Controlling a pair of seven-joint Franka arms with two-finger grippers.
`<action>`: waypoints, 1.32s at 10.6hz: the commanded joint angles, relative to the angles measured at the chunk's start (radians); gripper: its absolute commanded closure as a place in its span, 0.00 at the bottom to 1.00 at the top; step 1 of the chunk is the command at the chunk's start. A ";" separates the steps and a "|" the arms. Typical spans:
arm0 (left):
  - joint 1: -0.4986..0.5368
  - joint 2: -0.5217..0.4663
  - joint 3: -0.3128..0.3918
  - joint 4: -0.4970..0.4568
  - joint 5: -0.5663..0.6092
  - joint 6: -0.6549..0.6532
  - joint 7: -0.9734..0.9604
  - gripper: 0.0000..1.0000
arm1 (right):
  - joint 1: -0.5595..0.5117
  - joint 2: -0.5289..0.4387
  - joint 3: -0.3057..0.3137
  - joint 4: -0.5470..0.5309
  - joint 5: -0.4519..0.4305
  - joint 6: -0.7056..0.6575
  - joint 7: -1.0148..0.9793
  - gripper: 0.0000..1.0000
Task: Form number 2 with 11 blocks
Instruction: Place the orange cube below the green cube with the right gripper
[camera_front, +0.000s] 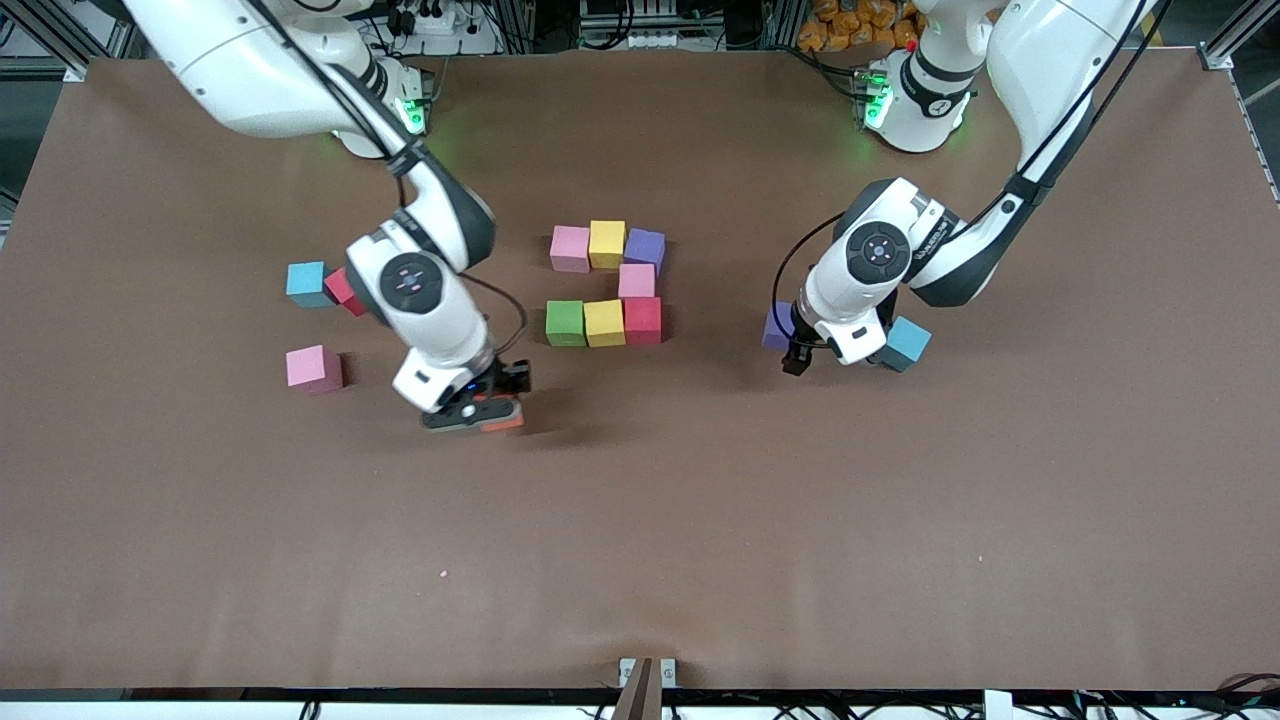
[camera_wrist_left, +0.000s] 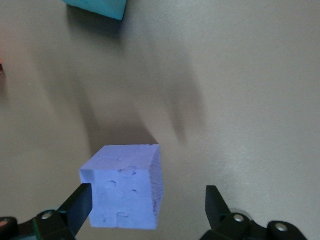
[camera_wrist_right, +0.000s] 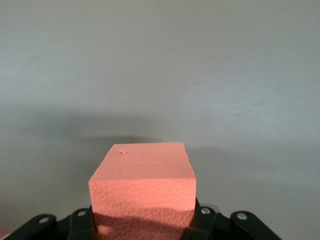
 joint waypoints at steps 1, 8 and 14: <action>0.024 -0.048 0.002 -0.011 -0.015 0.008 0.029 0.00 | 0.093 0.071 -0.026 0.044 -0.026 -0.011 0.026 0.89; 0.179 -0.052 0.012 0.179 0.031 -0.219 0.544 0.00 | 0.132 0.117 -0.024 0.038 -0.009 -0.009 0.107 0.89; 0.224 -0.033 0.012 0.214 0.151 -0.219 0.733 0.00 | 0.166 0.128 -0.021 0.038 0.008 -0.017 0.184 0.90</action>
